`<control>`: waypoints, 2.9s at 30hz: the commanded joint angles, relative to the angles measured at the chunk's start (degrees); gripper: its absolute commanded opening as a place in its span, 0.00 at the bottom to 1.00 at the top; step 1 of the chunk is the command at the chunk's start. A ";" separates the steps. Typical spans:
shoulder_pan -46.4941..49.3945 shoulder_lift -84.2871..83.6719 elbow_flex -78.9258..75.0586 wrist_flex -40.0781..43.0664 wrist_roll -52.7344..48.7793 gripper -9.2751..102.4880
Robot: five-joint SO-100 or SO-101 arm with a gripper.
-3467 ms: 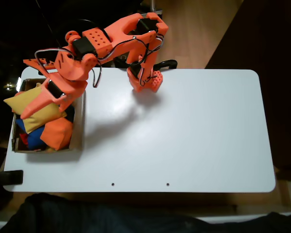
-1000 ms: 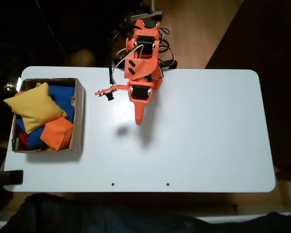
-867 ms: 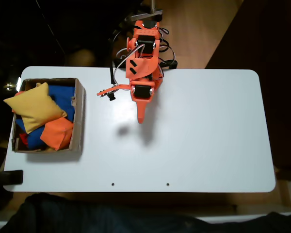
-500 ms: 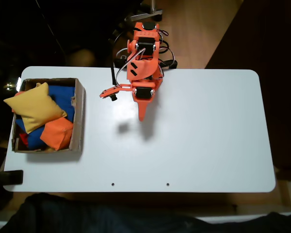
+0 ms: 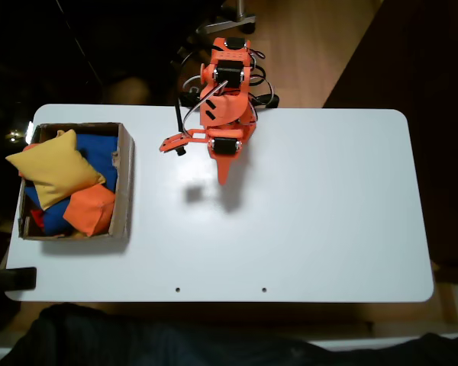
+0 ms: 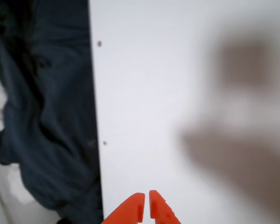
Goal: Grasp a bag and put it in the box.
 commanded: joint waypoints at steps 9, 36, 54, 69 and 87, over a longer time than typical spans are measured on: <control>-1.05 1.14 1.93 2.81 2.99 0.09; -4.83 2.46 8.35 1.05 4.92 0.08; -5.27 2.46 11.07 0.00 5.19 0.09; -5.27 2.46 11.07 0.00 5.19 0.08; -5.27 2.46 11.07 0.00 5.19 0.08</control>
